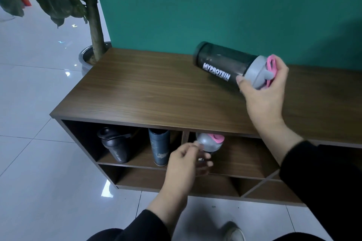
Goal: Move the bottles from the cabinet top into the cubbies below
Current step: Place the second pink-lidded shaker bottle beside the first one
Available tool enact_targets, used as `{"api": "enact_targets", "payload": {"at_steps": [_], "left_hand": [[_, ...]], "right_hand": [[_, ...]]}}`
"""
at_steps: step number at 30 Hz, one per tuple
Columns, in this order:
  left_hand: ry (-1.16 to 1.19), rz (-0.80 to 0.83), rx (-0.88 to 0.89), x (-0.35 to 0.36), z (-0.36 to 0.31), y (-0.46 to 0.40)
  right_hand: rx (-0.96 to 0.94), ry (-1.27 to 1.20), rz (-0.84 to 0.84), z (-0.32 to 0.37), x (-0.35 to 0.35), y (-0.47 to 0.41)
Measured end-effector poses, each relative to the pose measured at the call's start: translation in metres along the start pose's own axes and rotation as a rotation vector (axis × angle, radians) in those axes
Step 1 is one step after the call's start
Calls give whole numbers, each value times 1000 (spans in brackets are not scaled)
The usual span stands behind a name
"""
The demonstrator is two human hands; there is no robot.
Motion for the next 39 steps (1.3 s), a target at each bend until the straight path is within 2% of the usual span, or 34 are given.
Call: {"api": "enact_targets", "payload": {"at_steps": [4,6,10,13,15,19,23,26,33,39], "left_hand": [[221,-93,69,-20,-16,22],[267,-27,27,-28,-18,31],[166,194,-127,-23,-9,47],[95,189,-211,-20,8,46],[146,168,-262,-16,18,42],[250,153,-346,2,36,37],[227,133,-424,18,55,29],[148,131,-457,26,62,21],[-263,58,-455,34,75,7],[-366,109,-388,45,79,1]], "right_hand": [[-37,-43,173,41,-44,73],[-51,2,260,48,-64,107],[-35,105,431,36,-88,155],[-25,112,388,18,-98,177],[115,-24,296,9,-101,189],[479,-352,-27,-14,-99,213],[721,-439,-217,-46,-103,225],[760,-428,-178,-53,-107,212],[573,-23,35,-87,-110,157],[516,173,139,-122,-106,135]]}}
Point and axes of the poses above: each hand's wrist, its own y-axis away from the middle knuckle, its own x-axis out of the palm, z = x × y, the point moved 3 cm from there along -y, towards the middle knuckle, and after that the axes turned 3 degrees about -y, right-handed, at the moved point
